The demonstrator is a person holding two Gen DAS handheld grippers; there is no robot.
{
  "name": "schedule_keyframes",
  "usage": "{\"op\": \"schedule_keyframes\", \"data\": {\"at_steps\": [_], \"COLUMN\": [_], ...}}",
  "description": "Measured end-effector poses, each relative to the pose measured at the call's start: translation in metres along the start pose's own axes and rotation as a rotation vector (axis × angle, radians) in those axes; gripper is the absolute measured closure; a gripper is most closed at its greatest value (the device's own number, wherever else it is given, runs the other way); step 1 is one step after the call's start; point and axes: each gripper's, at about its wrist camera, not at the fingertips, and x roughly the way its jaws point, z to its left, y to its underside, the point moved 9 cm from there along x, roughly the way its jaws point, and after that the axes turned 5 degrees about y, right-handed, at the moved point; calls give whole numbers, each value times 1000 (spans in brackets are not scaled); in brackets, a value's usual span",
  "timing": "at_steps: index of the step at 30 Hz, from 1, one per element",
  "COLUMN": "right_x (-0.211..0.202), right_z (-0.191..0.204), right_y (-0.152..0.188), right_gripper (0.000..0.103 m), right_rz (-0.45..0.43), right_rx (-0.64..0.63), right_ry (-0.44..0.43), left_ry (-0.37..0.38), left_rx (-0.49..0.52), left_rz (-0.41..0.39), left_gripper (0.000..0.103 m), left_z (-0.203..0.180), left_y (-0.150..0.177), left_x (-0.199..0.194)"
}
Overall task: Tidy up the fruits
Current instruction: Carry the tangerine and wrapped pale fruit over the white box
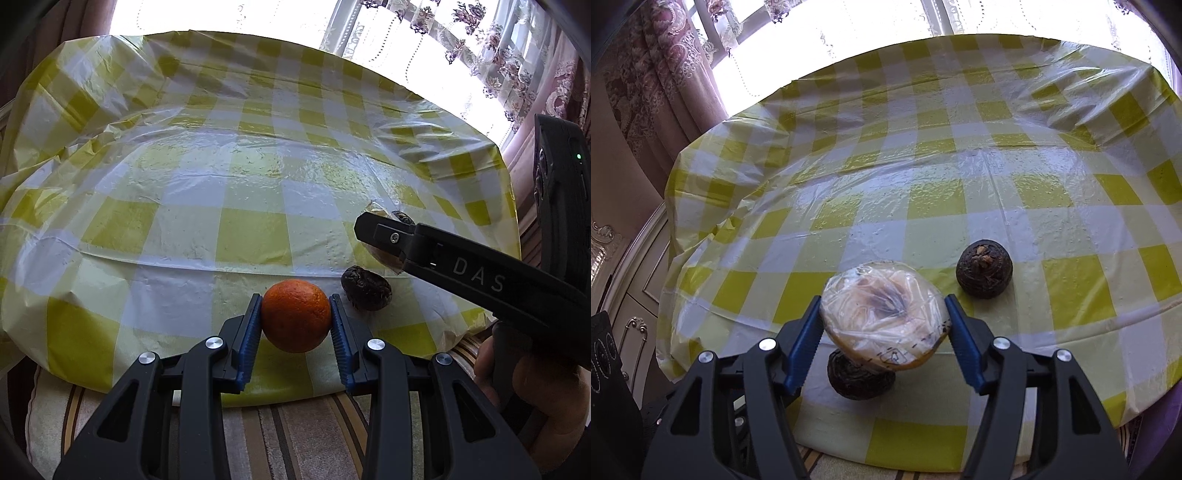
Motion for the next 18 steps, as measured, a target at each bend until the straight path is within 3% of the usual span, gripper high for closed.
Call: {"op": "schedule_keyframes", "data": {"at_steps": [18], "right_x": [-54], "right_z": [-76], "right_y": [19], "right_gripper": [38], "right_rz": [-43], "right_rx": [45], "right_ry": [79], "left_ry": [-31], "left_rx": [113], "left_rz": [-26], "left_gripper": [69], "left_z": [-41], "left_y": [-11], "left_x": [-13]}}
